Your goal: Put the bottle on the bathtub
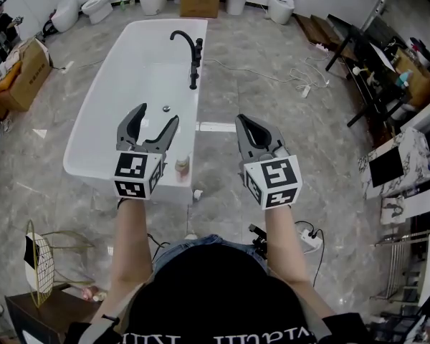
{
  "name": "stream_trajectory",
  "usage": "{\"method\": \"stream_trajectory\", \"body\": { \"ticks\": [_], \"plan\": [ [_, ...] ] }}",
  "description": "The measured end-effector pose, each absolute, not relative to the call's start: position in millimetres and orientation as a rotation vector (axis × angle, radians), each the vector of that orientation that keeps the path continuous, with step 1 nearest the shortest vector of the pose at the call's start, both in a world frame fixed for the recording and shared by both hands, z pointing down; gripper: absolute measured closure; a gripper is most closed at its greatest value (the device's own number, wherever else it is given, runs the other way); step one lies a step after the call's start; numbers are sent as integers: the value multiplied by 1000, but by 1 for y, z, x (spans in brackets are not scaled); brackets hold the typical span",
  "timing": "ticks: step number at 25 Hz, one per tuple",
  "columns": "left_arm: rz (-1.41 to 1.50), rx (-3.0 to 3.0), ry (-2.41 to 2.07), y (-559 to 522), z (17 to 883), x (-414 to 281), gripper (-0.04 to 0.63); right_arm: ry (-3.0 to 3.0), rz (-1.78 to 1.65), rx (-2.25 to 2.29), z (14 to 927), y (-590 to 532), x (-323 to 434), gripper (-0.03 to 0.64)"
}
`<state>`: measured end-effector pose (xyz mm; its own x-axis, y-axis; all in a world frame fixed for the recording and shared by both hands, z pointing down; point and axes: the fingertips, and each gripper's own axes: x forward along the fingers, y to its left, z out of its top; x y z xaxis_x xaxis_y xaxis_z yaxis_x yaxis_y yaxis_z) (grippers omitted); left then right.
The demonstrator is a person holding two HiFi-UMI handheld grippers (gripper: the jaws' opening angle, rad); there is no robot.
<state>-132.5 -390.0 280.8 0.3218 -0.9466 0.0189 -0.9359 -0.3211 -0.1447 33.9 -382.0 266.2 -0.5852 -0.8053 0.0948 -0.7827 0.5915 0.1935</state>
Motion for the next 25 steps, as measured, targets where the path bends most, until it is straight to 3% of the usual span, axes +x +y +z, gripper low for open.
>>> {"method": "stream_trajectory", "body": {
  "ticks": [8, 25],
  "plan": [
    [-127, -2354, 1740, -386, 243, -131, 583, -2667, -308, 1353, 231, -379, 35, 601],
    [36, -2370, 1732, -377, 222, -131, 583, -2667, -321, 1391, 220, -371, 44, 601]
  ]
}}
